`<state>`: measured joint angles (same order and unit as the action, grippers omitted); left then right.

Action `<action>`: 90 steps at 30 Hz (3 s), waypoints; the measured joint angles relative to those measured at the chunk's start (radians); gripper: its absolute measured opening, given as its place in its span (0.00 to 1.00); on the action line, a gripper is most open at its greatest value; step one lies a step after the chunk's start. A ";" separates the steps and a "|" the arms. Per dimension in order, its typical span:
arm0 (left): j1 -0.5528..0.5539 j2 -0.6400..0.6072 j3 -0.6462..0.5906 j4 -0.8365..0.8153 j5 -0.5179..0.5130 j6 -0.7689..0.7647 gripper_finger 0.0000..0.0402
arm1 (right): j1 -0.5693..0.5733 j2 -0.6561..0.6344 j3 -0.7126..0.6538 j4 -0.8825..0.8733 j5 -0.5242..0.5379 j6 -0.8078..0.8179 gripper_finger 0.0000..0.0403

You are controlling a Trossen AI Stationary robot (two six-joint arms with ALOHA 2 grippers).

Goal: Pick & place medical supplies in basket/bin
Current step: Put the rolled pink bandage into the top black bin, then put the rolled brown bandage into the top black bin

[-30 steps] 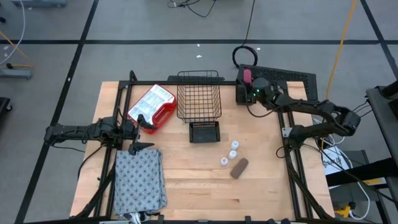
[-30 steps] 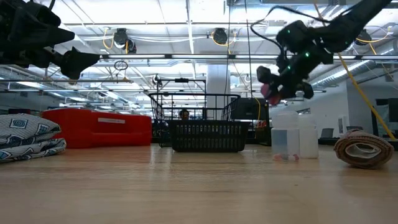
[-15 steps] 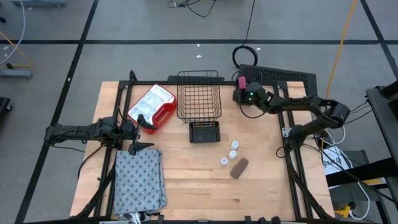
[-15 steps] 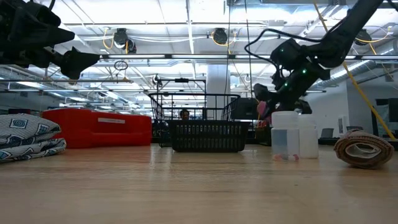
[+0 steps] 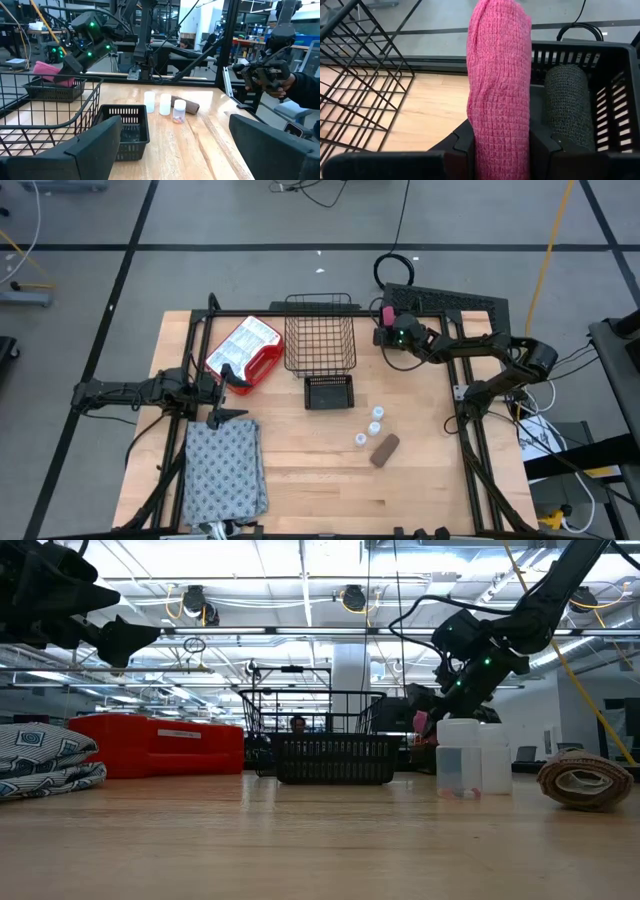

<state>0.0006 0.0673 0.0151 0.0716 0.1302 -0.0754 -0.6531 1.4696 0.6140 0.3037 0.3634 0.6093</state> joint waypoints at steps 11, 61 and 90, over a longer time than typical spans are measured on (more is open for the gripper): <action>0.000 0.000 0.000 0.000 0.000 0.000 0.93 | 0.000 0.000 0.000 0.003 0.001 -0.009 0.24; 0.000 0.000 0.000 0.000 0.000 0.000 0.93 | 0.000 -0.001 0.000 0.114 0.051 -0.170 0.51; 0.000 0.000 0.000 0.000 0.000 0.000 0.93 | 0.214 -0.169 0.001 0.343 -0.866 -0.231 0.49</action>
<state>0.0002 0.0673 0.0151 0.0719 0.1299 -0.0754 -0.4390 1.3003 0.6147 0.6467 -0.5024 0.3780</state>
